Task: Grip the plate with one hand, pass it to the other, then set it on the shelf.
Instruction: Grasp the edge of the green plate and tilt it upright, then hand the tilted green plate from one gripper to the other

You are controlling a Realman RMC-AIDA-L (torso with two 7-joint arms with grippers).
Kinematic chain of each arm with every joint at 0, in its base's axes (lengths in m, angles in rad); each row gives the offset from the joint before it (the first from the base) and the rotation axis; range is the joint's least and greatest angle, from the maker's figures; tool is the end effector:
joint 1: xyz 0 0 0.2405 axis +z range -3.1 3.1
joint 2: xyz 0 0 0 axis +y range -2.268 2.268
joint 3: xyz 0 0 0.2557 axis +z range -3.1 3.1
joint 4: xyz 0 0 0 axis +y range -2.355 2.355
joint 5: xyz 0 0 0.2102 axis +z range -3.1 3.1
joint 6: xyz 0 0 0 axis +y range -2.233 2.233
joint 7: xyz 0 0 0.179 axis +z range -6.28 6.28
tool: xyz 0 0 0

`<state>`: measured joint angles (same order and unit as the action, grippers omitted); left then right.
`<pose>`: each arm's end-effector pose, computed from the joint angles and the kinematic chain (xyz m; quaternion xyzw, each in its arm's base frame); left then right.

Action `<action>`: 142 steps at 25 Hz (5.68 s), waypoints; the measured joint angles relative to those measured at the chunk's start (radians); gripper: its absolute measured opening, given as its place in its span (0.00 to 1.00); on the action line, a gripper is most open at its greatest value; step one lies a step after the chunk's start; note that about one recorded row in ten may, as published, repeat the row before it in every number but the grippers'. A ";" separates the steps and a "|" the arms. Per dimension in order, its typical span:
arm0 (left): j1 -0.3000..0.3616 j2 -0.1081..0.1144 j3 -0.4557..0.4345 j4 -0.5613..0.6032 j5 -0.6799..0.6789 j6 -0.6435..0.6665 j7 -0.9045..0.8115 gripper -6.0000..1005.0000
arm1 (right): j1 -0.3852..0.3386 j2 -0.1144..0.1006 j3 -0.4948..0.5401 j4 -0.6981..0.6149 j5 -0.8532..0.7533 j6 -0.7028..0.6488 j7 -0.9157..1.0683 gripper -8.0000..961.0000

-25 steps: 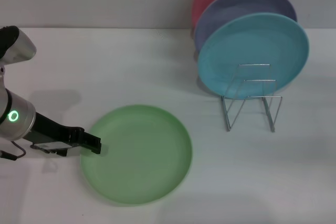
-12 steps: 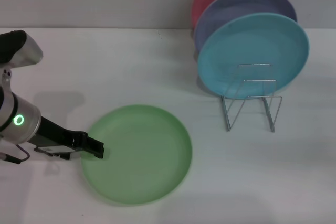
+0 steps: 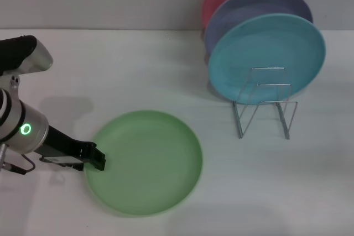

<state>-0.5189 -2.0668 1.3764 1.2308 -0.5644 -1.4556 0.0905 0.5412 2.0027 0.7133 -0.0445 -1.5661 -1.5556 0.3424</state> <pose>-0.2464 0.3511 -0.0388 -0.7654 -0.5962 0.1226 0.2091 0.3431 0.3563 0.1579 -0.4258 0.1512 0.4398 0.7761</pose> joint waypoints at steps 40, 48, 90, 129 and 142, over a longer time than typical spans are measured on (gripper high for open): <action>-0.029 0.002 0.024 -0.009 0.008 0.005 0.015 0.14 | 0.000 0.005 0.000 0.004 0.000 -0.016 0.006 0.77; -0.030 0.004 0.015 -0.008 0.005 0.006 0.031 0.03 | 0.000 0.006 0.000 0.002 0.000 -0.018 0.015 0.77; 0.216 -0.003 0.110 -0.136 -0.884 1.193 0.934 0.05 | -0.027 0.031 -0.014 -0.003 -0.009 0.020 0.004 0.77; 0.353 0.001 0.779 -0.547 0.008 2.553 -0.119 0.06 | -0.163 0.079 -0.356 0.195 -0.028 -0.162 -0.122 0.77; 0.362 -0.009 0.817 -0.605 -0.034 2.556 -0.127 0.07 | -0.154 0.086 -0.600 0.518 -0.039 -0.087 -0.349 0.77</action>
<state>-0.1571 -2.0758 2.1933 0.6254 -0.5981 1.1002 -0.0368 0.3875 2.0883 0.1131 0.4737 -1.6047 -1.6423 -0.0065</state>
